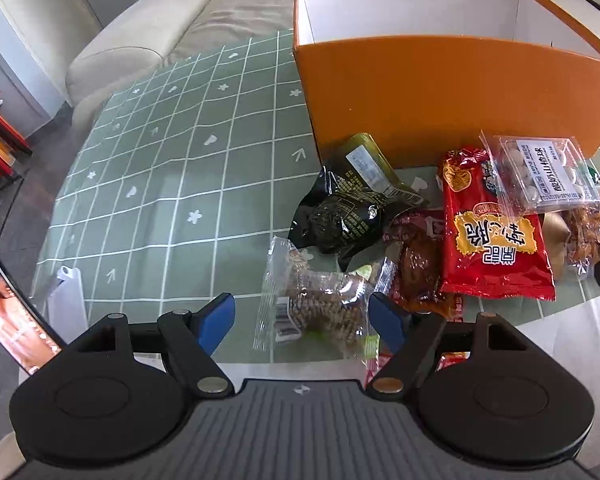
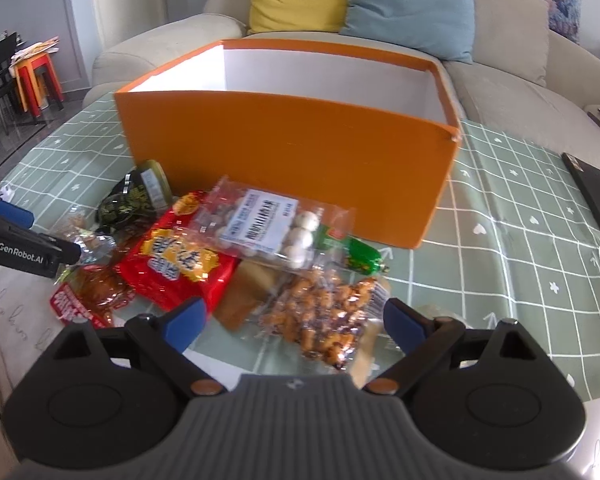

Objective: Organize snacks
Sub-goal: 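Move both grippers back down toward the remaining snacks, then grasp the clear pastry bag with left gripper while right gripper grasps the peanut bag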

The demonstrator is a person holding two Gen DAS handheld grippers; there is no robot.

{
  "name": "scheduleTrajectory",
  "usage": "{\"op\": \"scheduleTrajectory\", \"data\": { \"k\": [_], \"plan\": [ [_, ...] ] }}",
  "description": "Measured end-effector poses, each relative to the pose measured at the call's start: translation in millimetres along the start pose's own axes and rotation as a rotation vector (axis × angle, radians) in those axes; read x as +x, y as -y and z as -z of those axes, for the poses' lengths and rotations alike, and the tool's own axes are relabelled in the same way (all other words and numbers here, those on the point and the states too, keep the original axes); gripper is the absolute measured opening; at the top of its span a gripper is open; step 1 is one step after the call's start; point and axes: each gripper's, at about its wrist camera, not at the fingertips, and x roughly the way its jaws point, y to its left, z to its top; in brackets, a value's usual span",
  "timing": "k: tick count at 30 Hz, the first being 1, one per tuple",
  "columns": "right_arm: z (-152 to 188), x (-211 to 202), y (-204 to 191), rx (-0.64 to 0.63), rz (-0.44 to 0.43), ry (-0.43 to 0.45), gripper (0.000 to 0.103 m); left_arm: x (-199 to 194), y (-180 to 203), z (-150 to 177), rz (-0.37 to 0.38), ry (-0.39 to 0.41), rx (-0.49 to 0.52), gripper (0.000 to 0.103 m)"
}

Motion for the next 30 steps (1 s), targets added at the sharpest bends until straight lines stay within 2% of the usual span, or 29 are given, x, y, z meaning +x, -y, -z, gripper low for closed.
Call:
{"op": "scheduleTrajectory", "data": {
  "k": [7, 12, 19, 25, 30],
  "plan": [
    [1, 14, 6, 0.000, 0.017, -0.024, 0.093, 10, -1, -3, 0.049, -0.003, -0.027, 0.089],
    [4, 25, 1, -0.045, 0.017, -0.050, 0.090, 16, 6, -5, 0.050, -0.005, -0.011, 0.090],
    [6, 40, 9, -0.001, 0.007, -0.096, 0.091, 19, 9, -4, 0.053, -0.005, -0.022, 0.087],
    [3, 51, 17, 0.065, -0.018, -0.096, 0.096, 20, 6, -5, 0.061, -0.010, -0.038, 0.086],
    [1, 55, 16, 0.060, -0.002, -0.075, 0.092, 20, 8, -4, 0.053, -0.001, -0.029, 0.081]
  ]
}}
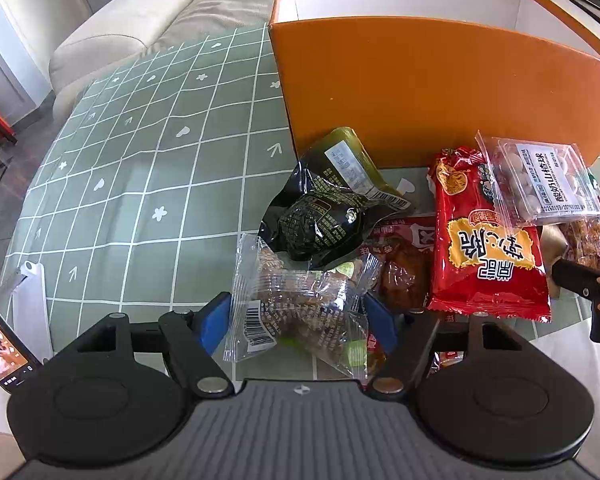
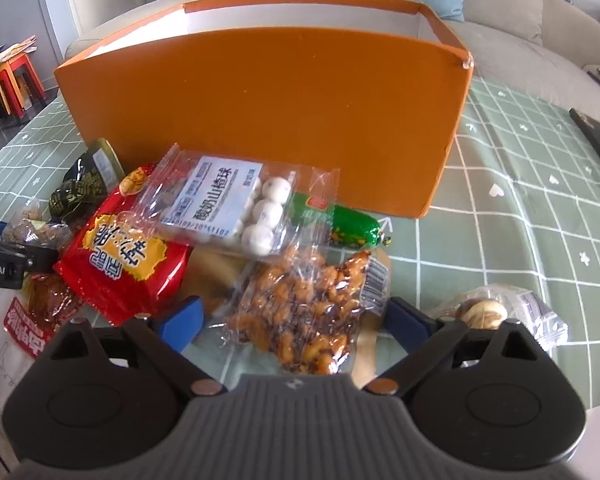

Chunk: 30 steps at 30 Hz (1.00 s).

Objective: Organize snacks
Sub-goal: 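Grasp the clear pastry bag with left gripper while right gripper grasps the peanut bag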

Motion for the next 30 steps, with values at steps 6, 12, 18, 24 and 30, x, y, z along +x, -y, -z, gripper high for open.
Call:
{"op": "scheduleTrajectory", "data": {
  "k": [6, 12, 18, 24, 30],
  "plan": [
    [3, -5, -3, -0.031, 0.012, 0.022, 0.070, -4, 6, 3, -0.010, 0.019, 0.036, 0.070],
    [5, -13, -4, -0.024, 0.001, 0.021, 0.061, -7, 6, 4, -0.012, 0.031, 0.033, 0.066],
    [9, -22, -2, -0.009, 0.010, -0.008, 0.061, -14, 2, 4, -0.009, 0.056, 0.012, 0.065],
    [8, -30, 1, 0.026, 0.019, -0.062, 0.060, -26, 0, 6, -0.002, 0.091, -0.015, 0.064],
    [7, -43, 0, 0.054, -0.014, -0.108, 0.059, -39, 1, 8, -0.009, 0.098, -0.036, 0.064]
  ]
}}
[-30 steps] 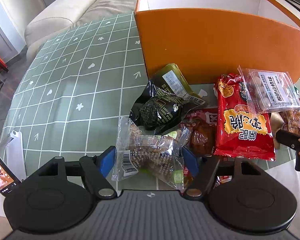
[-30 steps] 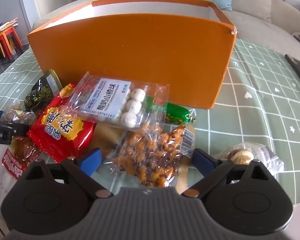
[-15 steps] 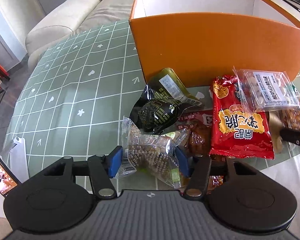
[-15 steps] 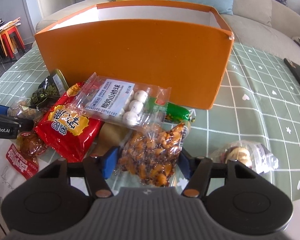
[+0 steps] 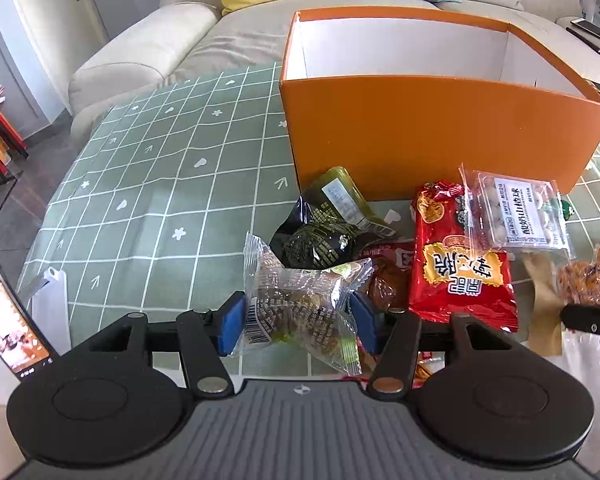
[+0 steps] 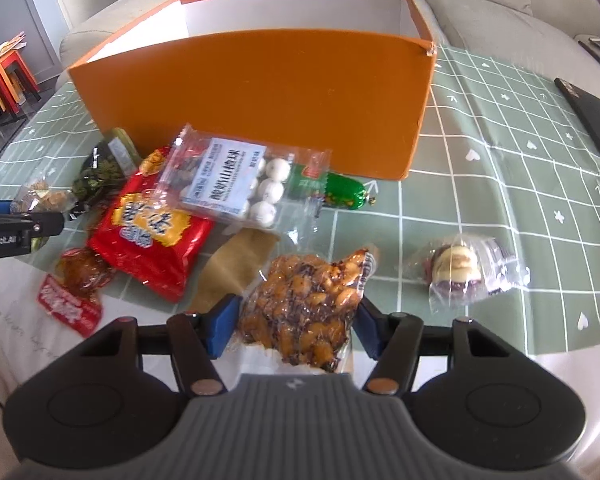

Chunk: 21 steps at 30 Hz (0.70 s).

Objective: Organize snacks
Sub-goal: 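Grasp the clear pastry bag with left gripper while right gripper grasps the peanut bag, then lift both held bags and carry them over the orange box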

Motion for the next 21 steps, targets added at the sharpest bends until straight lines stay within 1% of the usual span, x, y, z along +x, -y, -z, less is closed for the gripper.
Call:
{"op": "scheduleTrajectory", "data": {
  "k": [3, 6, 7, 8, 9, 10, 16, 19, 21],
  "plan": [
    [-1, -10, -5, 0.003, -0.028, -0.015, 0.059, -6, -1, 1, 0.003, -0.011, -0.018, 0.064],
    [-2, -21, -11, -0.004, -0.048, 0.001, 0.057, -15, 2, 1, 0.014, -0.008, -0.027, 0.064],
    [-3, -25, -13, -0.006, -0.054, 0.011, 0.054, -18, 3, 0, 0.015, -0.005, -0.029, 0.064],
    [-4, -28, -14, -0.005, -0.061, 0.020, 0.048, -21, 4, 0, 0.019, 0.000, -0.029, 0.064],
    [-6, -30, -15, -0.001, -0.059, 0.024, 0.027, -25, 6, 0, 0.024, 0.004, -0.029, 0.064],
    [-7, -32, -15, 0.002, -0.052, 0.034, 0.022, -28, 7, -1, 0.033, 0.010, -0.029, 0.064],
    [-11, -32, -15, -0.016, -0.066, 0.057, 0.021, -36, 21, -3, 0.073, 0.021, -0.003, 0.064],
    [-13, -36, -14, -0.013, -0.073, 0.070, 0.019, -41, 26, -3, 0.100, 0.022, 0.005, 0.064],
    [-14, -42, -14, -0.012, -0.073, 0.082, 0.019, -43, 29, -3, 0.104, 0.021, 0.011, 0.064]
  ]
}}
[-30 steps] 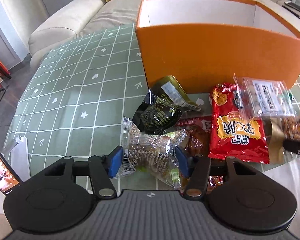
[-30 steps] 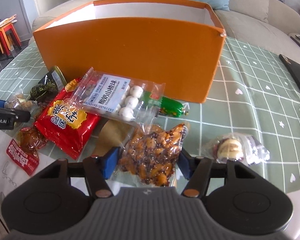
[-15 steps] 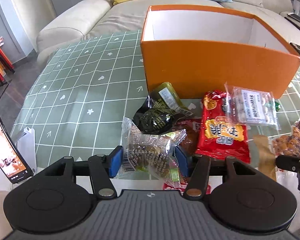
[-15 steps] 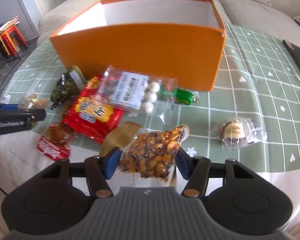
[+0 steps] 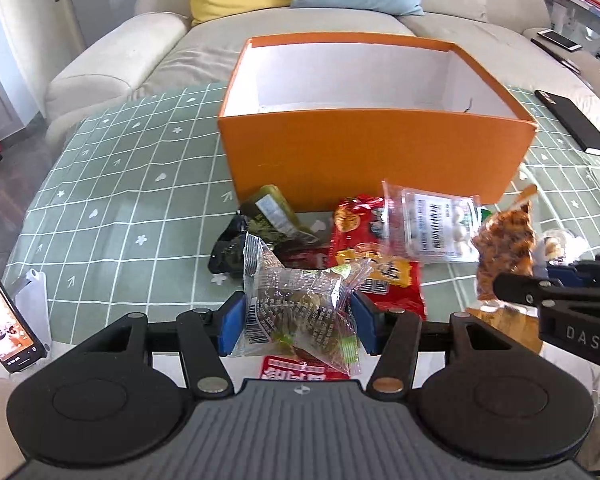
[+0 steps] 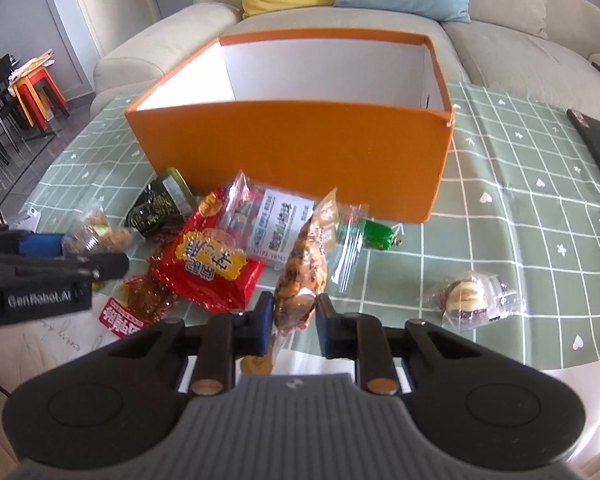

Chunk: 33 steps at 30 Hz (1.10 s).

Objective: Organize snacks
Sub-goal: 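Lift both held bags and carry them over the orange box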

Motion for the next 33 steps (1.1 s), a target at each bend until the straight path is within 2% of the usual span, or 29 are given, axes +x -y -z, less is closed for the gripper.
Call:
{"op": "scheduleTrajectory", "data": {
  "k": [9, 19, 25, 33],
  "plan": [
    [-15, -26, -5, 0.000, -0.022, 0.078, 0.019, -14, 6, -12, 0.005, 0.030, 0.003, 0.064],
    [-46, -51, -4, -0.002, -0.027, 0.190, 0.019, -31, 9, -52, -0.013, 0.137, 0.028, 0.064],
    [-80, -58, -3, -0.025, -0.048, 0.254, 0.019, -36, 7, -84, -0.020, 0.202, 0.034, 0.064],
    [-137, -44, 1, -0.049, -0.069, 0.299, 0.019, -20, 5, -128, -0.036, 0.213, 0.036, 0.064]
  ]
}}
